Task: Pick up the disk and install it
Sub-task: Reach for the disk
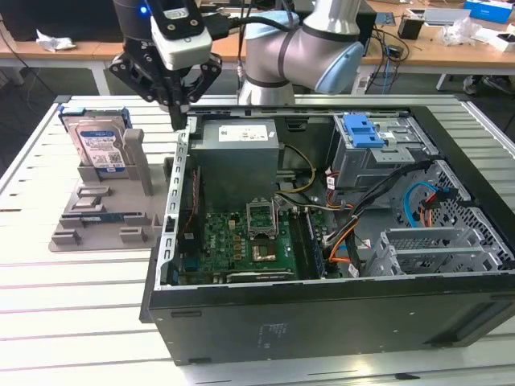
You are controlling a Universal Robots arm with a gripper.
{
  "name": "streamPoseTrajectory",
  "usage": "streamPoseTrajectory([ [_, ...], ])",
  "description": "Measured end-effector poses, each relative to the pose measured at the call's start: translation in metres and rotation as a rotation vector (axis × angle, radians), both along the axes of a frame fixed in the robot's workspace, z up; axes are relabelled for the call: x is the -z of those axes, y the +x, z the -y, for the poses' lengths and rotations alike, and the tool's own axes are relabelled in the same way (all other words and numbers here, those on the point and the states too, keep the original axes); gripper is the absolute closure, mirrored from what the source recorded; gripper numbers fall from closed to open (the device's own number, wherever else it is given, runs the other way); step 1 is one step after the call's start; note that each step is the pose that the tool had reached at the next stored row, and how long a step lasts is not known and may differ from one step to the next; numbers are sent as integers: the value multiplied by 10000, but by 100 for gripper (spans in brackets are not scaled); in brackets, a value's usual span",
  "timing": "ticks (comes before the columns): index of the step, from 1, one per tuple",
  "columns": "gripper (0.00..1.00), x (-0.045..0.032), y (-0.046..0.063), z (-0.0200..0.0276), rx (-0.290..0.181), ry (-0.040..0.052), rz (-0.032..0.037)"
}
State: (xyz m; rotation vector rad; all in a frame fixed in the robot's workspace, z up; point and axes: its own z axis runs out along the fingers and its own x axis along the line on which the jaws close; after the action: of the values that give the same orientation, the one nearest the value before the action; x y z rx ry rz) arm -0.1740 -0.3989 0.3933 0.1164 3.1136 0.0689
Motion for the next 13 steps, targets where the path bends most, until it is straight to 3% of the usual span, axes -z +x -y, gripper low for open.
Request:
streamPoseTrajectory([
  [4,89,0,-100,0,1,0,0],
  [6,89,0,-273,0,1,0,0],
  [13,89,0,-554,0,0,0,0],
])
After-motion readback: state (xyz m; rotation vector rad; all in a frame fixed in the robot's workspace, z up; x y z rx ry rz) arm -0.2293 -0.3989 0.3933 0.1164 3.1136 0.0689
